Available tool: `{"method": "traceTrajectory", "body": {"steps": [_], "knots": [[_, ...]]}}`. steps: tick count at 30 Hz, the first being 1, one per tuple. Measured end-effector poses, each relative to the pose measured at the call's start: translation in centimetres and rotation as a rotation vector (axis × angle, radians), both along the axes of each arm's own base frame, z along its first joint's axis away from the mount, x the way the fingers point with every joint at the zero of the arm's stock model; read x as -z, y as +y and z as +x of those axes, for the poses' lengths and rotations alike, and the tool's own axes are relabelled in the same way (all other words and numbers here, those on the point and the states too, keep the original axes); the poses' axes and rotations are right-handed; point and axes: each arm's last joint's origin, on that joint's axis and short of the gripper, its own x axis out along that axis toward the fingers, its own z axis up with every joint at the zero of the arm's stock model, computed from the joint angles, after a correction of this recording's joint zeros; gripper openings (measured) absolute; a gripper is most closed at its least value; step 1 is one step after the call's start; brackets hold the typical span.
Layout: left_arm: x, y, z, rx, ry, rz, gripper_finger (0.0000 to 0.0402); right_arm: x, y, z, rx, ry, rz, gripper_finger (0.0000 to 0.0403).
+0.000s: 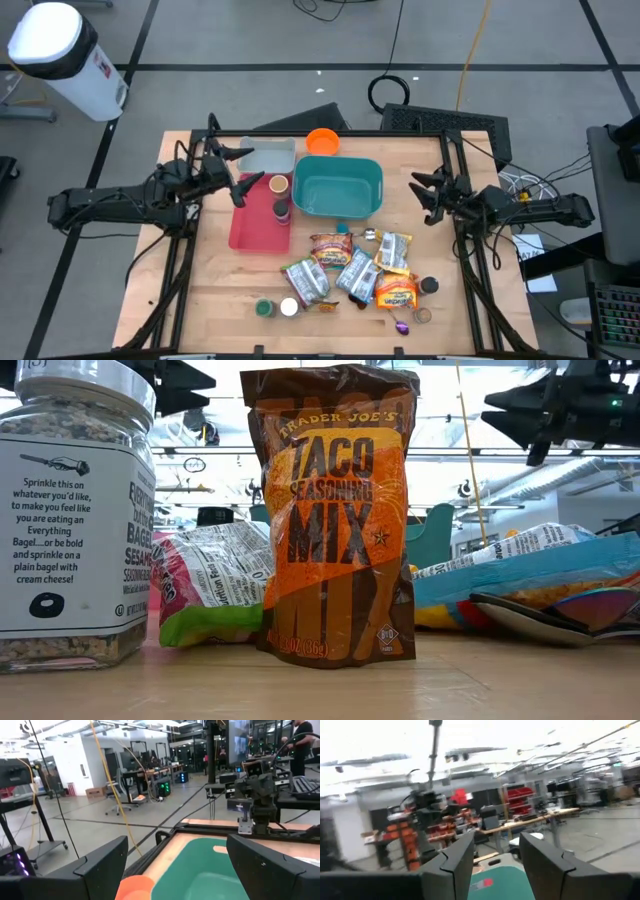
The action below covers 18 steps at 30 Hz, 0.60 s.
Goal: Pick & Place Food Item
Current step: Put the orange spice bottle into the red bin
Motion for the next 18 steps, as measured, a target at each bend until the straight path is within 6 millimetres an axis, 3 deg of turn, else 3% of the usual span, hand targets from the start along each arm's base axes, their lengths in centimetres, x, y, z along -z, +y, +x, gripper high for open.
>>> {"method": "traceTrajectory", "body": {"steps": [8, 18], "knots": [[0.4, 0.2, 1.1, 0.000, 0.011, 0.001, 0.0343, -0.6, 1.5, 0.6, -0.517, -0.066, -0.141, 0.0151], [1.9, 0.5, 3.3, 0.000, 0.087, -0.017, 0.0340, -0.1, 2.6, 1.7, -0.591, -0.042, -0.228, 0.0170]]}}
